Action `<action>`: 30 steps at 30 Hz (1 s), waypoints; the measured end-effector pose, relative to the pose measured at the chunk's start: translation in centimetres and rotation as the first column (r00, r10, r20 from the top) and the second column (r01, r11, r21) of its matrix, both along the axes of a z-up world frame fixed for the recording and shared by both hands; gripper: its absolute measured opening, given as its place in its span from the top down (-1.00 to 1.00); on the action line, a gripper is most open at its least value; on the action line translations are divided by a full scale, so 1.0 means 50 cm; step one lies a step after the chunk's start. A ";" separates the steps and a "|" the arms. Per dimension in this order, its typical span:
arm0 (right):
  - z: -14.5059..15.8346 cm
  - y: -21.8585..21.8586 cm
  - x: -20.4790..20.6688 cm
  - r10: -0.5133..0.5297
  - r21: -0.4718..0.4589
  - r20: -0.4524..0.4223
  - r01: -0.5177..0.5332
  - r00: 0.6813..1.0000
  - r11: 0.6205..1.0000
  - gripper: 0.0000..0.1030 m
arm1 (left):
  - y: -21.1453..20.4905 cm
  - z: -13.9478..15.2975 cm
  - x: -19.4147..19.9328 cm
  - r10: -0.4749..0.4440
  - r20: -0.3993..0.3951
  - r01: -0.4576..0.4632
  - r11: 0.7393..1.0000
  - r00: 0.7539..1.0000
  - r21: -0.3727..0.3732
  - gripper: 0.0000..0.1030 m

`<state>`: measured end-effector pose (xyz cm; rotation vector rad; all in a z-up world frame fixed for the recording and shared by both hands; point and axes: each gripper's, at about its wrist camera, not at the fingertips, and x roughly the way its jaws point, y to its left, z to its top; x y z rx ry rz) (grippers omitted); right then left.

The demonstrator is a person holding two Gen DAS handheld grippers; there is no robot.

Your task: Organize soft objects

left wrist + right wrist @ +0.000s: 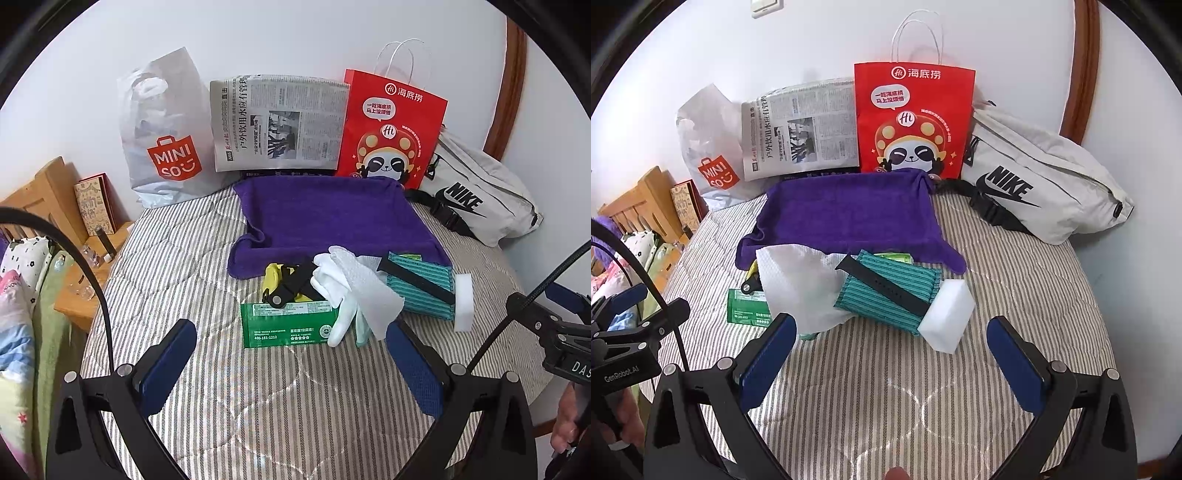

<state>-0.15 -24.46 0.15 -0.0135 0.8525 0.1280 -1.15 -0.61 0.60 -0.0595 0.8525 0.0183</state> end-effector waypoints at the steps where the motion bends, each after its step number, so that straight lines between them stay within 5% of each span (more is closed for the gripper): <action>1: 0.000 -0.001 0.000 -0.002 0.001 -0.001 0.002 1.000 1.000 -0.98 | 0.000 0.000 0.001 -0.003 -0.001 0.003 1.000 1.000 0.001 -1.00; 30: 0.001 0.003 -0.006 0.005 0.001 -0.001 -0.005 1.000 1.000 -0.98 | -0.008 -0.005 -0.009 0.000 -0.004 0.000 1.000 1.000 0.006 -1.00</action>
